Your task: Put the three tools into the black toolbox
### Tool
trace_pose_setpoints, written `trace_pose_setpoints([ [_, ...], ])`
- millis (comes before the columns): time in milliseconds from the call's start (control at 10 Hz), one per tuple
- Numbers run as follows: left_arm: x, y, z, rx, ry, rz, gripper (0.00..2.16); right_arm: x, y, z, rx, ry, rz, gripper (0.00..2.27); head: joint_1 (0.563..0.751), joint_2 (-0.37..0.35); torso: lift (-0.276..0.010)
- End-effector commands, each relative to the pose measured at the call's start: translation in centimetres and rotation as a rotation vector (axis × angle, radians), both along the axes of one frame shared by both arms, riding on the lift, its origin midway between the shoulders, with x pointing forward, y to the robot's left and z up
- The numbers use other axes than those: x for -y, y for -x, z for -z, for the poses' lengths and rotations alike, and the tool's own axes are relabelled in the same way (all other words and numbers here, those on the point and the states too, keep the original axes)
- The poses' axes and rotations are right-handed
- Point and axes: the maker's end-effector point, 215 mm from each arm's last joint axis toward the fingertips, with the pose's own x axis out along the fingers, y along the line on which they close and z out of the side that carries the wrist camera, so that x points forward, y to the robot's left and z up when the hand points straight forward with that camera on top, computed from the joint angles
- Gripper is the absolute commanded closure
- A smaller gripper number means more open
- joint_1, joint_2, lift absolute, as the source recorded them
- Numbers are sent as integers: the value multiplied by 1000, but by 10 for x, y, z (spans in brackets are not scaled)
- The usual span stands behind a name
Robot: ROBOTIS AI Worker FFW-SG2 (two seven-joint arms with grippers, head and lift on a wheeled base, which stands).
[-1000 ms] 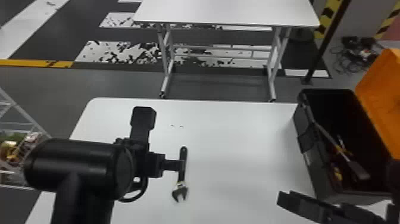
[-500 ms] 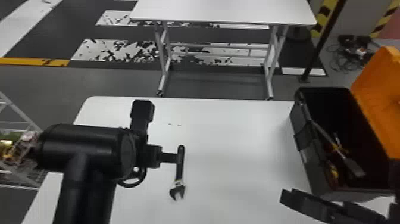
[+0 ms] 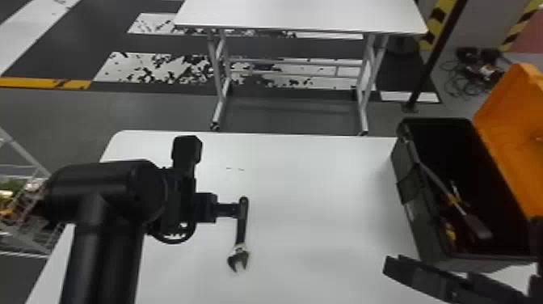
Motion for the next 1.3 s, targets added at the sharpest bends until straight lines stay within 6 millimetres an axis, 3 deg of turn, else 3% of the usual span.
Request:
trace_pose_setpoints([
  [0, 10, 9, 12, -41, 24, 5, 80, 1, -1, 2, -2, -1, 2, 76, 695, 8, -51],
  [500, 24, 9, 28, -114, 74, 13, 80, -5, -5, -1, 15, 0, -15, 76, 695, -9, -51],
  [800, 21, -5, 28, -133, 51, 6, 83, -2, -4, 2, 7, 3, -17, 76, 695, -22, -51],
  [1200, 15, -9, 35, -167, 15, -1, 83, -6, -10, 1, 15, -2, -25, 76, 695, -7, -51],
])
